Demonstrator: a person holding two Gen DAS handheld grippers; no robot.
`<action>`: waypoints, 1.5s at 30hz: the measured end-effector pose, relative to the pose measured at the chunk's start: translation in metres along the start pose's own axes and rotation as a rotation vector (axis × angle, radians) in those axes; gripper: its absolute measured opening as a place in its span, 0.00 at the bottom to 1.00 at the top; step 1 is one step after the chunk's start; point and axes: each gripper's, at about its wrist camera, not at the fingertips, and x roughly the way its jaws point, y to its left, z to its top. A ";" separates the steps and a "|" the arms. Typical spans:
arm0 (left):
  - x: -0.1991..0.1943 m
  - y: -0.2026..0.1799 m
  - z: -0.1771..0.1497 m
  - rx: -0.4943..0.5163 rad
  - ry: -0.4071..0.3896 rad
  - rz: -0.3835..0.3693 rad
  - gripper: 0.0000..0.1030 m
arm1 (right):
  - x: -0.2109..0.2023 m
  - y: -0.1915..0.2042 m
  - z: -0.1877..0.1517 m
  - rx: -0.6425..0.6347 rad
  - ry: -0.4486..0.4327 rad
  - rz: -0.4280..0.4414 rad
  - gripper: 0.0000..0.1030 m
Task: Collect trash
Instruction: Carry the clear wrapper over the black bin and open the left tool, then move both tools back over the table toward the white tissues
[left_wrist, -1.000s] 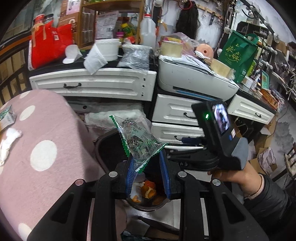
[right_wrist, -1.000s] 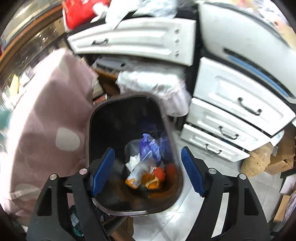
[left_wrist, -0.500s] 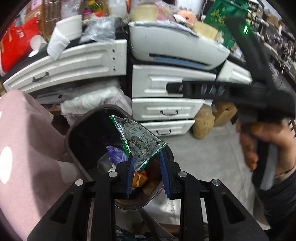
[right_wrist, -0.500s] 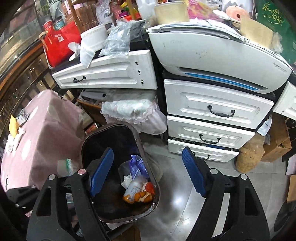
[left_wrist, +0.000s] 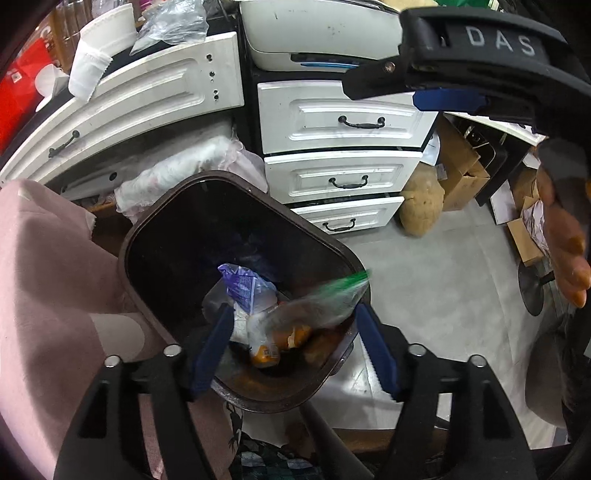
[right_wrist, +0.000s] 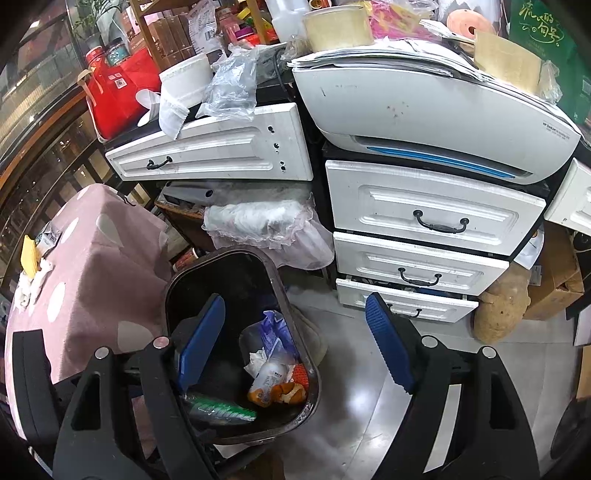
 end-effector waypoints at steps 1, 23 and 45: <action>0.000 0.000 -0.001 0.003 -0.002 0.000 0.71 | 0.000 0.000 0.000 0.001 -0.001 0.000 0.78; -0.104 0.006 -0.021 -0.084 -0.292 -0.015 0.93 | -0.015 0.032 0.003 -0.055 -0.098 0.154 0.87; -0.185 0.123 -0.100 -0.355 -0.415 0.252 0.94 | -0.028 0.195 -0.017 -0.384 -0.081 0.380 0.90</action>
